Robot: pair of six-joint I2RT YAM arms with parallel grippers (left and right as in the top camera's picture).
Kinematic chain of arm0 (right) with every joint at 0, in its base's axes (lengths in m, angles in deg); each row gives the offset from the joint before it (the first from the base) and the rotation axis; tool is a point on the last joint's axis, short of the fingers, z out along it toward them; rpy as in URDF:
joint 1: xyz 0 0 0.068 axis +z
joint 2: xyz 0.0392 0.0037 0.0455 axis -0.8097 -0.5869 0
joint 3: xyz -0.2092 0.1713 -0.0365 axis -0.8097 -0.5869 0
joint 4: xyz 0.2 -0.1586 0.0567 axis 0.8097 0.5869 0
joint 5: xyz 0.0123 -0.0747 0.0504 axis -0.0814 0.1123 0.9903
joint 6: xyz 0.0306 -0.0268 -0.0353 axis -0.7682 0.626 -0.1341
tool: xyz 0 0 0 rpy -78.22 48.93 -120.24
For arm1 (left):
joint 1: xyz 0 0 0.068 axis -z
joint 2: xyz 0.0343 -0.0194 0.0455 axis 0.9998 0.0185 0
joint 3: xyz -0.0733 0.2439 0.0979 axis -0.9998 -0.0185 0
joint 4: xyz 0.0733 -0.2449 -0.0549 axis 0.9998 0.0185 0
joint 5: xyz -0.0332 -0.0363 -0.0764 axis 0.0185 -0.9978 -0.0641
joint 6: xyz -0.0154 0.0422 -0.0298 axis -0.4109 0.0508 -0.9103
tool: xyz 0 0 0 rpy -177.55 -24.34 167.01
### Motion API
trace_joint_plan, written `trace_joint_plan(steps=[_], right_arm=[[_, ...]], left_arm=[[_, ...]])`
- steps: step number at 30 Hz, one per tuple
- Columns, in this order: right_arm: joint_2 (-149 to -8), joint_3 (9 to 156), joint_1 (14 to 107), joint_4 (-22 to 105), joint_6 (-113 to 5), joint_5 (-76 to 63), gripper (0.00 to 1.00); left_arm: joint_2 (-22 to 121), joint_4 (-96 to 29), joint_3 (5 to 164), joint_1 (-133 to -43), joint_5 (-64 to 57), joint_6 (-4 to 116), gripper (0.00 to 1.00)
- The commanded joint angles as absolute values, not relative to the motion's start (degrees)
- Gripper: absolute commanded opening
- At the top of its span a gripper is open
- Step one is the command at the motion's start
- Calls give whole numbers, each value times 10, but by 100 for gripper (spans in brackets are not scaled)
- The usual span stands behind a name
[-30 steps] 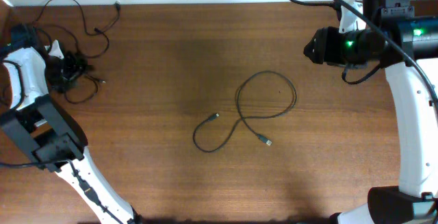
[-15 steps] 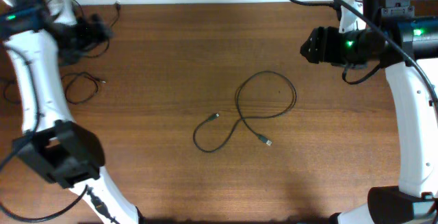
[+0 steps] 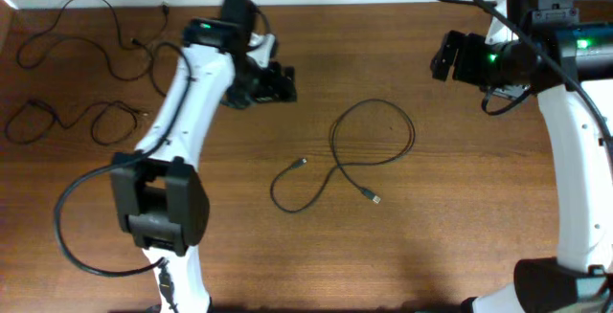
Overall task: Untangle cables
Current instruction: 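Move both grippers toward the looped black cable in the center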
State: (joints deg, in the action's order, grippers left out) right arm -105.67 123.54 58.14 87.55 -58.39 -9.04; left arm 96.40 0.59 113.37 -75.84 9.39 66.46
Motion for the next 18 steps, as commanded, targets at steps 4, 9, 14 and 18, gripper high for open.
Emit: trace_joint_plan(steps=[4, 9, 14, 18], right_arm=[[-1125, 1233, 548, 878, -601, -120, 99], [-1177, 1233, 525, 886, -597, -120, 99], [-1234, 1233, 534, 898, -526, -55, 99], [-1273, 1233, 548, 901, -521, -48, 100]], left_arm=[[964, 0, 1106, -708, 166, 663, 99], [964, -5, 1106, -708, 166, 663, 99], [964, -16, 1106, -716, 166, 653, 99], [964, -17, 1106, -751, 166, 611, 99]])
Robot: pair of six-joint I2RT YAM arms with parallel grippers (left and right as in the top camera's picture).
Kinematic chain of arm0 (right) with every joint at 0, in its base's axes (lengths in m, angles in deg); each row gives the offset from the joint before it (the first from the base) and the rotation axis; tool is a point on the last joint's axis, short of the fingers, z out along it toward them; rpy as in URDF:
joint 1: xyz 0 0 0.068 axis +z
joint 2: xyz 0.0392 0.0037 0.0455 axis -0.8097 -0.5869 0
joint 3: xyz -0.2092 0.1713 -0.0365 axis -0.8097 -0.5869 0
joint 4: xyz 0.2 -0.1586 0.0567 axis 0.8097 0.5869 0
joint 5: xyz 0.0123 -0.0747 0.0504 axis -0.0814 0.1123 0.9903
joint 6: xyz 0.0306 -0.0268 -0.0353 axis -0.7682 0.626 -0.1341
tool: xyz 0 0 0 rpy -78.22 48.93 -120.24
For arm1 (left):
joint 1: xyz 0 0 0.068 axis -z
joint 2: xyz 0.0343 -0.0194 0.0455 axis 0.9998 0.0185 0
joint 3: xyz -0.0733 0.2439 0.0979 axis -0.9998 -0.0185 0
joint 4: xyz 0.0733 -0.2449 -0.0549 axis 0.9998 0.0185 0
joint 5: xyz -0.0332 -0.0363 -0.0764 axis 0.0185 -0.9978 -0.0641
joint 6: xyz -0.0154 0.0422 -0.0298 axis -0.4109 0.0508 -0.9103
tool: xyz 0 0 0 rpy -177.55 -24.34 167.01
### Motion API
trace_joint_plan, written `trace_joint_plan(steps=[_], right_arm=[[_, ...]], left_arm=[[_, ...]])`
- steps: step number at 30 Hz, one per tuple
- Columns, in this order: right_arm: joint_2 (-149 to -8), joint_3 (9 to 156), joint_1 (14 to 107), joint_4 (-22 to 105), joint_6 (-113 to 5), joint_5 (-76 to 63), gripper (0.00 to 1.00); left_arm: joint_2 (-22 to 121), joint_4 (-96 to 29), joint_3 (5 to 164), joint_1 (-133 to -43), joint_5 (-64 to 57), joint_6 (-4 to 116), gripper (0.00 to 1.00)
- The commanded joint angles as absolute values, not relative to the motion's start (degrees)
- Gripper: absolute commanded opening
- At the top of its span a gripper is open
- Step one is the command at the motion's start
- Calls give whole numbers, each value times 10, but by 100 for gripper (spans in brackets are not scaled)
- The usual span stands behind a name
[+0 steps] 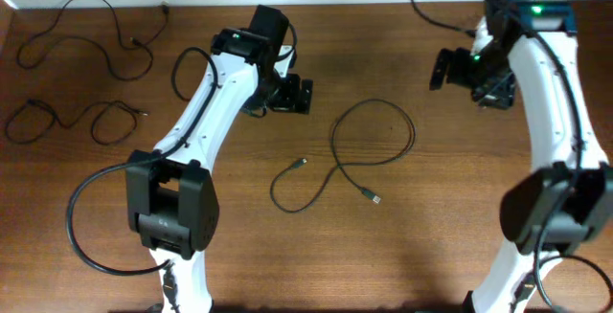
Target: Untangle cables
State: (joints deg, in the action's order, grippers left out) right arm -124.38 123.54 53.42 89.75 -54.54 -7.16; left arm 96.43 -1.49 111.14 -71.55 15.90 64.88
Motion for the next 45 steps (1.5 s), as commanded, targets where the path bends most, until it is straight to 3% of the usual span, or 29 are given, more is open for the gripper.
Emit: trace_joint_plan(steps=[1, 3, 9, 22, 29, 39, 45], right_arm=[[-1283, 1233, 551, 901, -522, -48, 96], [-1299, 1233, 556, 901, -521, -48, 87], [-1329, 1232, 574, 897, -521, -60, 72], [-1390, 1232, 594, 872, -524, -83, 65], [-1396, 1217, 595, 842, -523, -84, 46], [-1396, 1096, 602, 742, -524, -83, 44], [-1396, 1085, 602, 730, -524, -83, 33]], left_arm=[[964, -17, 1106, -763, 166, 611, 99], [964, -15, 1106, -781, 166, 611, 99], [964, -16, 1106, -806, 166, 611, 99], [964, -18, 1106, -806, 166, 611, 99], [964, -18, 1106, -806, 166, 611, 99], [964, -18, 1106, -806, 166, 611, 99], [964, -18, 1106, -806, 166, 611, 99]])
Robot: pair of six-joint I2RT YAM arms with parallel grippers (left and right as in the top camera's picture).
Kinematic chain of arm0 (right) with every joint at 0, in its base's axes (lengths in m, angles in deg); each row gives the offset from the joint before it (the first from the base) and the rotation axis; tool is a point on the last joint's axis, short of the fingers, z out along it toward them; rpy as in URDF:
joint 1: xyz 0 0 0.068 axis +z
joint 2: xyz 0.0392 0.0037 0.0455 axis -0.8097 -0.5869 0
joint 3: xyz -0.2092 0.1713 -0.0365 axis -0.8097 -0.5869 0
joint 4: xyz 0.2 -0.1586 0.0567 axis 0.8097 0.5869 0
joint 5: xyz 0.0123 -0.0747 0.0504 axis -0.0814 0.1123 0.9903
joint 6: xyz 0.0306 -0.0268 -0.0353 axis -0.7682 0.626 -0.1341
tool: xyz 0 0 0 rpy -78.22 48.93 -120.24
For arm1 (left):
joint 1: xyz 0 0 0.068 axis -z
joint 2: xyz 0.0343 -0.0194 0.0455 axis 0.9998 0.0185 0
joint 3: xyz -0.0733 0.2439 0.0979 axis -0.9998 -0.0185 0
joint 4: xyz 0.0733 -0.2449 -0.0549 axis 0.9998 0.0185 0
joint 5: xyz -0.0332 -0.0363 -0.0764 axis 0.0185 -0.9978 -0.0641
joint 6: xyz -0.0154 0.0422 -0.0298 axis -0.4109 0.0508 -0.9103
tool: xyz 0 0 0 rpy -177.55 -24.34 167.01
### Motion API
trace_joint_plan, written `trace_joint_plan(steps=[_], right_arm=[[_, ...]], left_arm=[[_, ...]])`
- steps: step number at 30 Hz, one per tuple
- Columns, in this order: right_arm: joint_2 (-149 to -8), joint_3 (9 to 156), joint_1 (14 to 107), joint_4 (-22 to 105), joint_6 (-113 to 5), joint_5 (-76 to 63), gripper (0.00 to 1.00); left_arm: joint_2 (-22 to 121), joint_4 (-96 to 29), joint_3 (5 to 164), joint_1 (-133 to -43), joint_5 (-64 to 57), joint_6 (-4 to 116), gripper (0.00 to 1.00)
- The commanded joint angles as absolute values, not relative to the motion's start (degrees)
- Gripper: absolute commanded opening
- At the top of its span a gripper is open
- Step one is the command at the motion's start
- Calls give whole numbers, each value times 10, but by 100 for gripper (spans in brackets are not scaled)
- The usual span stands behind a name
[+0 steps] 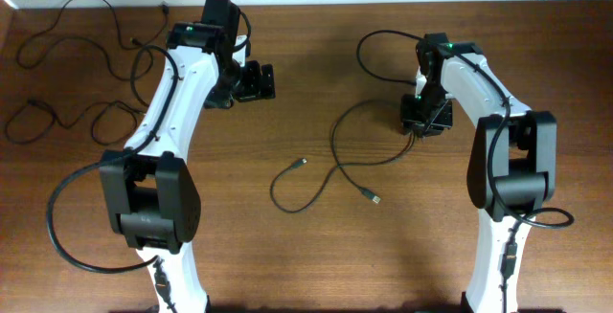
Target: Untangle cables
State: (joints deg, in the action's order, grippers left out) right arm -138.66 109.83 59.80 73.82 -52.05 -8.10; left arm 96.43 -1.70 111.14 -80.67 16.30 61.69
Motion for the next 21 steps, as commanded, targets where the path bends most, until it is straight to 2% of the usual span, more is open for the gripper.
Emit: trace_joint_plan(steps=[1, 4, 8, 13, 16, 21], right_arm=[[-1396, 1085, 602, 729, -524, -84, 31], [-1396, 1085, 602, 725, -524, -83, 5], [-1394, 1088, 602, 728, -524, -69, 4], [-1363, 1158, 588, 813, -524, -48, 4], [-1307, 1230, 579, 888, -523, -41, 4], [-1202, 1271, 580, 927, -499, 8, 4]], left_arm=[[964, -18, 1106, -806, 166, 611, 99], [964, -18, 1106, -806, 166, 611, 99], [964, -18, 1106, -806, 166, 611, 99], [964, -18, 1106, -806, 166, 611, 99], [964, -18, 1106, -806, 166, 611, 99], [964, -18, 1106, -806, 166, 611, 99]])
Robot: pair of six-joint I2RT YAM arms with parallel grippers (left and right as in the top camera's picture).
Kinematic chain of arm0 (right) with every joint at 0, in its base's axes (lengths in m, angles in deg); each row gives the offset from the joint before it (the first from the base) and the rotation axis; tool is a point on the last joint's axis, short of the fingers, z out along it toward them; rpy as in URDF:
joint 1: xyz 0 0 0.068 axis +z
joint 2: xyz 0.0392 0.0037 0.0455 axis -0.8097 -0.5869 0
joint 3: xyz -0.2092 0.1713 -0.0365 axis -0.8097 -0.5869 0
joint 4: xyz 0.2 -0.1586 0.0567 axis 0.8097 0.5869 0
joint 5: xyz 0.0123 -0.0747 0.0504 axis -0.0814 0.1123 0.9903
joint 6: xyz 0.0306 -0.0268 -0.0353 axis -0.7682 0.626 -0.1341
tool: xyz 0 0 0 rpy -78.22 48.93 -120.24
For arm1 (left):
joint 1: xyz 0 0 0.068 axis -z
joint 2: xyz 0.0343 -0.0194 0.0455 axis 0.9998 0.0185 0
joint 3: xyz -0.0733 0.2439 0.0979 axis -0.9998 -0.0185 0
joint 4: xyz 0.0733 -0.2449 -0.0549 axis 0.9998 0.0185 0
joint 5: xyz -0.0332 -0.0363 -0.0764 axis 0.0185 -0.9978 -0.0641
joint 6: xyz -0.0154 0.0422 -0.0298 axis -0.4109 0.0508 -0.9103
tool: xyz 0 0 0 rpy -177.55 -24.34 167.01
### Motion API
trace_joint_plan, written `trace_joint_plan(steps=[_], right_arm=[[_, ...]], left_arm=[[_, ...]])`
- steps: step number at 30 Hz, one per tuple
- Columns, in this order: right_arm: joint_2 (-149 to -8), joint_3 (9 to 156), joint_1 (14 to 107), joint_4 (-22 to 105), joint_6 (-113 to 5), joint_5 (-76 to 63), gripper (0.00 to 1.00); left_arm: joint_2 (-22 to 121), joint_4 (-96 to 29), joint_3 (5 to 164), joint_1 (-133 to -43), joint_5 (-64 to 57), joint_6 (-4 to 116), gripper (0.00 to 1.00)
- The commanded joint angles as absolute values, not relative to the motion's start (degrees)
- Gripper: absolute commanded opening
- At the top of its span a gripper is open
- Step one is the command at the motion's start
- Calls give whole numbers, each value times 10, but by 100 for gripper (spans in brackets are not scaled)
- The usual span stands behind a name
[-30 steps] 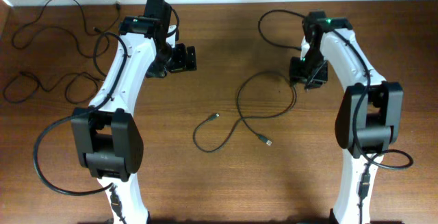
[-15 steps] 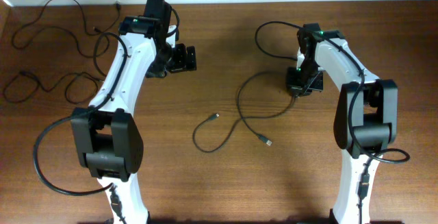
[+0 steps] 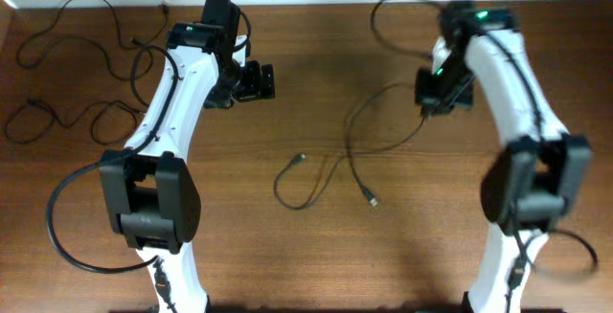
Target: Untangle cables
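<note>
A thin black cable lies in the middle of the table, crossing itself once. Its two plug ends rest on the wood. The far right part of its loop is drawn up toward my right gripper, which is shut on it a little above the table. My left gripper hovers open over bare wood at the back, left of the cable, with nothing in it.
Two more black cables lie at the far left: one in the back corner, one in front of it. My arms' own supply cables hang beside both bases.
My right gripper has shifted right and away from the table with the cable's loop in it, so the loop is stretched narrower. The left arm has not moved.
Both grippers were first high and away from the cable, which lay in a wide loop. The left one swung toward the centre, then back left. The right one came down onto the loop's right edge, and now holds it pulled to the right.
</note>
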State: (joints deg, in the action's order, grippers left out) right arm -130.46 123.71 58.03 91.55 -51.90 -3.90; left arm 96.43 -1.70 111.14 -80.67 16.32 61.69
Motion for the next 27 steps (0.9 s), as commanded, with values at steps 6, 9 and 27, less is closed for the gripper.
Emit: trace_joint_plan(steps=[6, 9, 27], right_arm=[[-1066, 1271, 583, 927, -429, 90, 4], [-1033, 1271, 583, 936, -429, 91, 4], [-1026, 1270, 583, 949, -429, 136, 4]], left_arm=[[964, -18, 1106, -806, 166, 611, 99], [964, -18, 1106, -806, 166, 611, 99], [964, -49, 1106, -801, -294, 552, 99]])
